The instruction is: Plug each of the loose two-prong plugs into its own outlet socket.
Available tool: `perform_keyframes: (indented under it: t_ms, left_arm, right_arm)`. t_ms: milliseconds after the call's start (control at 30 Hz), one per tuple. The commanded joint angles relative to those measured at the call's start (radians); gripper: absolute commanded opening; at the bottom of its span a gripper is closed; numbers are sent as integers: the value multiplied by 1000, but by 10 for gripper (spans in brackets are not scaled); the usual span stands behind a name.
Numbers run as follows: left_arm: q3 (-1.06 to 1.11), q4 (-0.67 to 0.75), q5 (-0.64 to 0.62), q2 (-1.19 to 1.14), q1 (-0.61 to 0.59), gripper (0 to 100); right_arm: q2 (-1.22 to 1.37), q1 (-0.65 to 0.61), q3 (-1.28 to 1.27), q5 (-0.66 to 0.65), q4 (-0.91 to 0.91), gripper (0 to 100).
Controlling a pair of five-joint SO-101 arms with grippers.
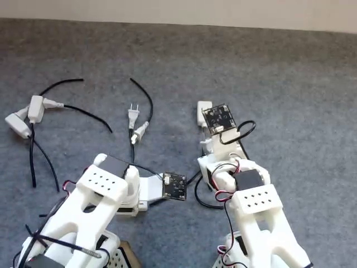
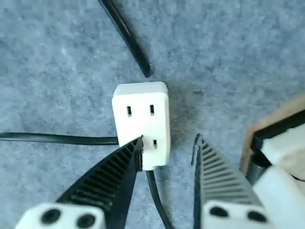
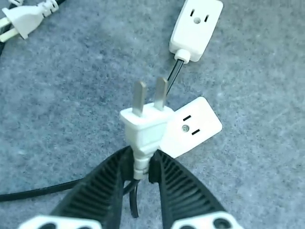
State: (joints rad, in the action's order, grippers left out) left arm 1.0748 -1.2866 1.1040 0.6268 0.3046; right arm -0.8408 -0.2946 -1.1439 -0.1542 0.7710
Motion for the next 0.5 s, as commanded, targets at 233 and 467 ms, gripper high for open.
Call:
perform_keyframes:
  t_ms: [233, 467]
  left_arm:
    - [104, 216, 104, -2, -179, 176]
    - [104, 216, 104, 4, -177, 172]
  right_arm:
    - [-15, 10, 4, -12, -10, 5]
    - [-15, -12, 4, -12, -10, 5]
